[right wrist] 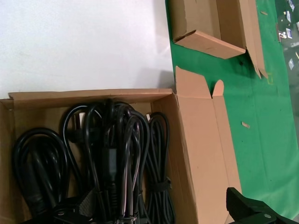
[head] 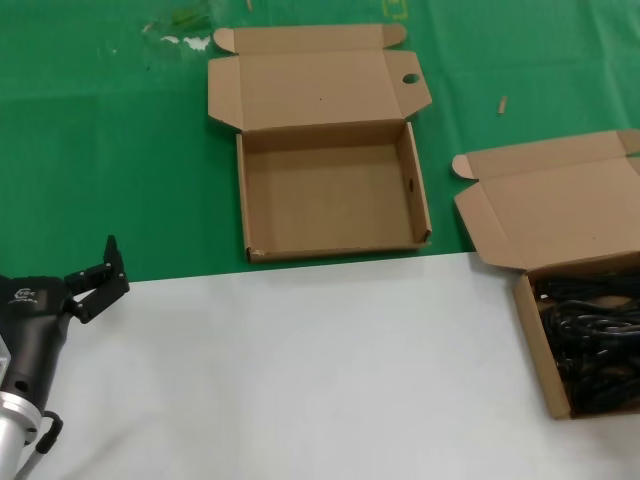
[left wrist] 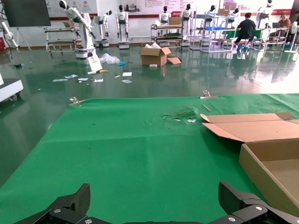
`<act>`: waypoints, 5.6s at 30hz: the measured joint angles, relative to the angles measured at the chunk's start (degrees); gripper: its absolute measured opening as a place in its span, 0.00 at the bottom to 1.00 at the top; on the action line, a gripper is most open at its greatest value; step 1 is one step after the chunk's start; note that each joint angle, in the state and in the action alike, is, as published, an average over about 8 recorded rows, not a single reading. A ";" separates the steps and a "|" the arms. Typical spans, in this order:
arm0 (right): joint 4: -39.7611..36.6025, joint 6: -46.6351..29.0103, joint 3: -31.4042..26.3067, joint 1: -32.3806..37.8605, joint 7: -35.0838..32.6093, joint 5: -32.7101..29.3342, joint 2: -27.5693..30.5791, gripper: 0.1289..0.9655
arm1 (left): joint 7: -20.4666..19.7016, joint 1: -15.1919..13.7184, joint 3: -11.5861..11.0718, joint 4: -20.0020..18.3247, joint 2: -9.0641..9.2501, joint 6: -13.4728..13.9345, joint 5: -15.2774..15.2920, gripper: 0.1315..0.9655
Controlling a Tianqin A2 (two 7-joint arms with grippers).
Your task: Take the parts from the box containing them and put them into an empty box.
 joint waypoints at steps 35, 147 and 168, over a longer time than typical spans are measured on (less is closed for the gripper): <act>-1.61 -1.10 -1.27 1.73 2.87 -2.75 0.08 0.61 | 0.01 0.00 0.00 0.00 0.00 0.00 0.00 1.00; -26.72 6.87 -32.21 45.35 -32.55 8.09 -33.88 0.72 | 0.01 0.00 0.00 0.00 0.00 0.00 -0.01 1.00; -26.72 6.87 -32.21 45.35 -32.55 8.09 -33.88 1.00 | 0.01 0.00 0.00 0.00 0.00 0.00 -0.01 1.00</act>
